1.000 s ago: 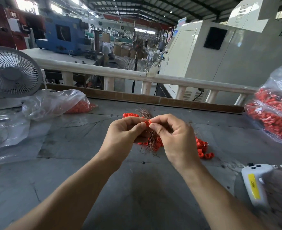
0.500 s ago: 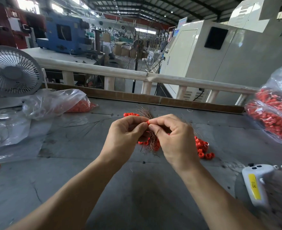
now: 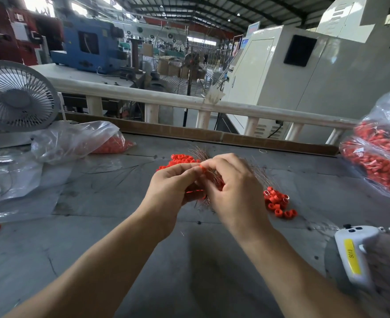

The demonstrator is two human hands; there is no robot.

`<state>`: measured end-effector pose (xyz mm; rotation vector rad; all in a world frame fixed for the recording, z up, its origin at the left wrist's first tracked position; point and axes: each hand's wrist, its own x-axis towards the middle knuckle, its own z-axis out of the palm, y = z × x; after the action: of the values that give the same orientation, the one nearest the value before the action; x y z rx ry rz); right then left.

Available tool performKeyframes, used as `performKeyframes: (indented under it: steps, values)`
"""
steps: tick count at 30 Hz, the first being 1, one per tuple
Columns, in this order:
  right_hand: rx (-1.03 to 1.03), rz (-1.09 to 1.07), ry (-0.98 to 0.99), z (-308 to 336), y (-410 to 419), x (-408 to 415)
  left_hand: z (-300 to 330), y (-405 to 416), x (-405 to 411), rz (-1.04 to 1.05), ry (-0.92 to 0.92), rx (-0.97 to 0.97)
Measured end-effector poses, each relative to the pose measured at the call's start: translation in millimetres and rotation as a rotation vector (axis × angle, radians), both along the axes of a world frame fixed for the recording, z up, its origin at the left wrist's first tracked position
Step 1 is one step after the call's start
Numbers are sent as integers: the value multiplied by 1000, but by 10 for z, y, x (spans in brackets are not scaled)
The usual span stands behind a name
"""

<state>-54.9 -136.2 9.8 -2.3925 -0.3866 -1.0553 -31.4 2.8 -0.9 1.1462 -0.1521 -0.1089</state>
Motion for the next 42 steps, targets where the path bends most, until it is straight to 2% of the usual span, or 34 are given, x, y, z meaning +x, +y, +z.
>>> performKeyframes:
  steps: [7,16,21,33,42]
  values:
    - [-90,-62,-133,-45,61,23,26,10,1,-113,143,-96]
    - [-81,-77,-189,-19,3,44,48,21,-8,-142,159,-64]
    - [-135,-24,-149,16,-27,44,76,40,-14,-102,143,-50]
    - [-63,17,-39,-7,25,-4,60,82,3,-23,66,-4]
    - [-35,88,-11,-26,42,-29,15,83,61,23,94,-38]
